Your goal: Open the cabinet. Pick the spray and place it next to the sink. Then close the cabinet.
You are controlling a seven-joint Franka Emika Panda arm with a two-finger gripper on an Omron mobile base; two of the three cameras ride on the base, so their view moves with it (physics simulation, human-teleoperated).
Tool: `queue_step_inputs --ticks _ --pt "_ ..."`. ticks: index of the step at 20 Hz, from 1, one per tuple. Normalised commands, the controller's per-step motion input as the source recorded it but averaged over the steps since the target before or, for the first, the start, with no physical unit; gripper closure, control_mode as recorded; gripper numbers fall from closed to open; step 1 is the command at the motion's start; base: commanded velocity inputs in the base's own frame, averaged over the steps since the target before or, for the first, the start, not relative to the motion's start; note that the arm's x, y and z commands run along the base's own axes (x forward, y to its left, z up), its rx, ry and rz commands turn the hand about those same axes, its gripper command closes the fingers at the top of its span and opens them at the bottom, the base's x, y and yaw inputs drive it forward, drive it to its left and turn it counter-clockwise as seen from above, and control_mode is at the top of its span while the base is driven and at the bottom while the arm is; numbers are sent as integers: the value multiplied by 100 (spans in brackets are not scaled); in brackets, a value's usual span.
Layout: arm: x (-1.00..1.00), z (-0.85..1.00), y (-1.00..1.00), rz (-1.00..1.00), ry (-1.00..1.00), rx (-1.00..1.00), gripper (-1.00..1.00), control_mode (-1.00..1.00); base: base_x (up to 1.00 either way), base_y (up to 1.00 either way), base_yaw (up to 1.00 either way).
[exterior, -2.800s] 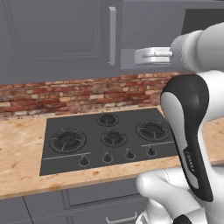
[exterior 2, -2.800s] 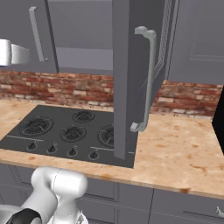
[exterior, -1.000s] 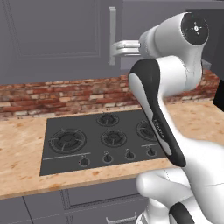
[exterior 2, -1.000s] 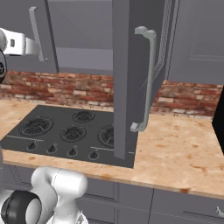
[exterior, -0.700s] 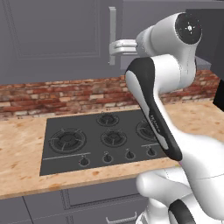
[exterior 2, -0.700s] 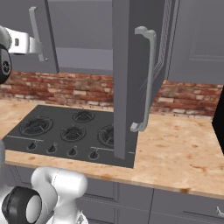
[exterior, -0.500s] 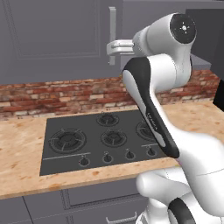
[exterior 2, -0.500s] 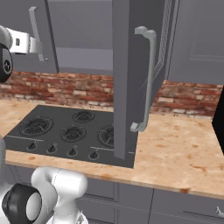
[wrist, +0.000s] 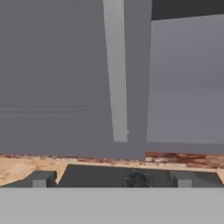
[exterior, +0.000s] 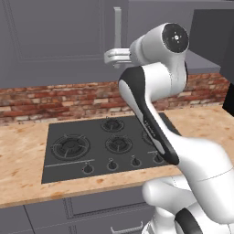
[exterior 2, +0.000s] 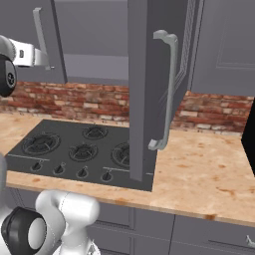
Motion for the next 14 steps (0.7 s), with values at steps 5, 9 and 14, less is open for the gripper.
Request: queue_step_inputs --ticks 5,9,14 --pt "15 0 0 0 0 0 -100 -100 0 0 0" --pt "15 0 0 0 0 0 -100 -100 0 0 0" --pt "22 0 0 -1 0 0 -100 -100 0 0 0"
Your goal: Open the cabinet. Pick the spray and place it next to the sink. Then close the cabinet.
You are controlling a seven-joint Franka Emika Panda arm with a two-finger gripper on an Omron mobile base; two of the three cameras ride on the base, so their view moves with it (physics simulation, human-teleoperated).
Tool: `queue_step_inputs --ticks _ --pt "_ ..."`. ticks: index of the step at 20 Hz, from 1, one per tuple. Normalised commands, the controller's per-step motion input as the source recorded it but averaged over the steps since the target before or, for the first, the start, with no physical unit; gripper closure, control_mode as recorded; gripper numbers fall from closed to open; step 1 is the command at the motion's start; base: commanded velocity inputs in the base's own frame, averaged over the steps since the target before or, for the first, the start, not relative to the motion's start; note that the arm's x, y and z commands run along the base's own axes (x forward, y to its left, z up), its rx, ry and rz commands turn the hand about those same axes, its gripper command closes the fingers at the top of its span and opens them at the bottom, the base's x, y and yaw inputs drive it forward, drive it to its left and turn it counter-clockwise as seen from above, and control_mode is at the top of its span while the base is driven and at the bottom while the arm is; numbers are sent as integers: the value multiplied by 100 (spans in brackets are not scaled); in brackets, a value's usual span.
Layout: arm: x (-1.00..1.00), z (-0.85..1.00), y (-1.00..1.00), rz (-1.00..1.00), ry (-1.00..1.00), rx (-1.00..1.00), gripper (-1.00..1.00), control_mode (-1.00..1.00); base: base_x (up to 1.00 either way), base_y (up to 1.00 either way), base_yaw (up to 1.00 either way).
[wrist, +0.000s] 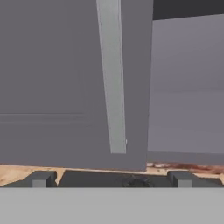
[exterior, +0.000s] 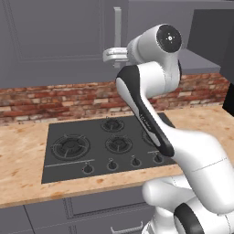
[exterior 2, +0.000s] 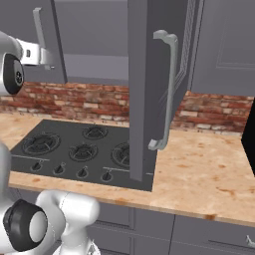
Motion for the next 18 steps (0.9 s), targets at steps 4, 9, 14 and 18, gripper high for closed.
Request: queue_step_inputs --ticks 4,9,14,18 --pt "26 0 0 0 0 0 -100 -100 0 0 0" --pt "29 0 0 -1 0 -1 -100 -100 0 0 0" --pt "27 0 0 -1 0 0 -100 -100 0 0 0" --pt "25 0 0 -1 0 0 -100 -100 0 0 0"
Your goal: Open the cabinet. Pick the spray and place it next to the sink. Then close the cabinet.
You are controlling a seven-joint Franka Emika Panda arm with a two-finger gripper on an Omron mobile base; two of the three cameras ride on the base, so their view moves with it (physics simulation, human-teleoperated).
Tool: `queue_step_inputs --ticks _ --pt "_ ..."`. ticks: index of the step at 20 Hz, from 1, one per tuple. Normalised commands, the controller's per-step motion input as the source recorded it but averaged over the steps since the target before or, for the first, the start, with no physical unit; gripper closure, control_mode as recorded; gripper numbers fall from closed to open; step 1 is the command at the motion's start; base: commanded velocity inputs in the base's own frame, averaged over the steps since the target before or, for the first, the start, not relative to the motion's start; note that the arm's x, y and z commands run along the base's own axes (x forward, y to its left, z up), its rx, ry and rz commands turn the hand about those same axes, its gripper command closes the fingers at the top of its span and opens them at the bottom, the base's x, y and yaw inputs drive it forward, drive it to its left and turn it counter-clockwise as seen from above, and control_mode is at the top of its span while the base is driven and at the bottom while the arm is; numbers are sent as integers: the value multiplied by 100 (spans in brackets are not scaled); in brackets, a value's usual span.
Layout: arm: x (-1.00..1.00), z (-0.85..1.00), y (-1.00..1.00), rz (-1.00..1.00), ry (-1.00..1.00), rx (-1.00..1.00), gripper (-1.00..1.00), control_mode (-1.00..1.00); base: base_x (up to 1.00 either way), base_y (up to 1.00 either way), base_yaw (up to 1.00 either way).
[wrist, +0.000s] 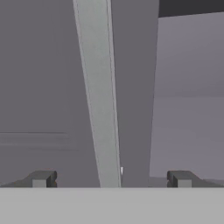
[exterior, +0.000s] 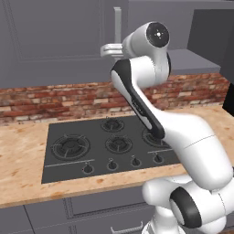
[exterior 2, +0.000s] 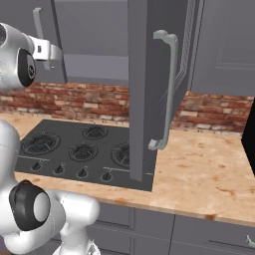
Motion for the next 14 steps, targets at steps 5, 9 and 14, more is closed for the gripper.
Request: queue_step_inputs --ticks 5,9,14 --pt "24 0 1 -2 0 0 -100 -100 0 0 0" --pt "27 -4 2 -3 0 0 -100 -100 0 0 0" --pt "14 -9 6 -3 0 0 -100 -100 0 0 0"
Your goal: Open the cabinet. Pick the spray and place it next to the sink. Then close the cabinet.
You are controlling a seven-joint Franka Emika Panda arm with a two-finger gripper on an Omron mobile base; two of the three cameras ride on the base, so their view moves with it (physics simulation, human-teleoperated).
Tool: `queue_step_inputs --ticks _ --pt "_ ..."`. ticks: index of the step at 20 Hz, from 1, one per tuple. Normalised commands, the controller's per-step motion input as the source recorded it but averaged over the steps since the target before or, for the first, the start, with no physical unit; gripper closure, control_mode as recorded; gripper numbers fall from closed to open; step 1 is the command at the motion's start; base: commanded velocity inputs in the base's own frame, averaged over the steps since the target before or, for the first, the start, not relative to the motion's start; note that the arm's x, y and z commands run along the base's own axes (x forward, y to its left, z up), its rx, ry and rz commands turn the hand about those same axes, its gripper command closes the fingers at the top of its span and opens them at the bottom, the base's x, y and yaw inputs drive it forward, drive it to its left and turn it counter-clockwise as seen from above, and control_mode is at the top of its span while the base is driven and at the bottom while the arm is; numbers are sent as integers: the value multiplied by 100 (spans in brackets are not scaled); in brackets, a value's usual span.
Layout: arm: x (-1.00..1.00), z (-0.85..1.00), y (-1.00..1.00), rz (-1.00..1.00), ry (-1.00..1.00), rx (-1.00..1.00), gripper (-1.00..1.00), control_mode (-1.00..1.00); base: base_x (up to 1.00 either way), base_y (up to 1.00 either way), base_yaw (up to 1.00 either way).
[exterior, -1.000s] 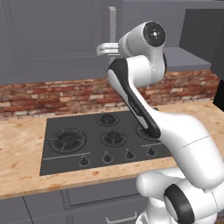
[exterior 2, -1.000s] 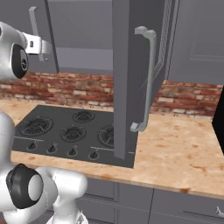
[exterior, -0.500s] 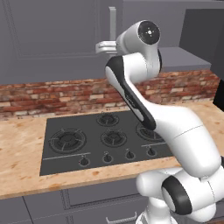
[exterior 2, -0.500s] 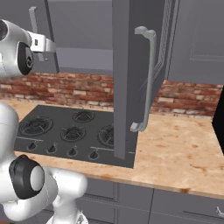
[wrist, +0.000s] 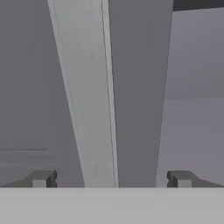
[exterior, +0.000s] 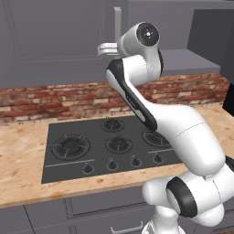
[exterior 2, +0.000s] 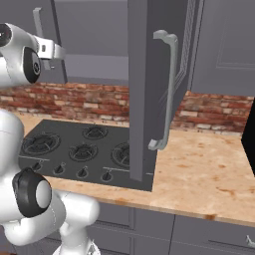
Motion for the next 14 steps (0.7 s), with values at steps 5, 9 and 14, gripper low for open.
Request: queue_step_inputs --ticks 5,9,14 --pt "8 -19 10 -2 0 0 -100 -100 0 0 0" --pt "35 -28 6 -4 -1 0 -100 -100 0 0 0" --pt "50 -26 0 -5 -2 0 -100 -100 0 0 0"
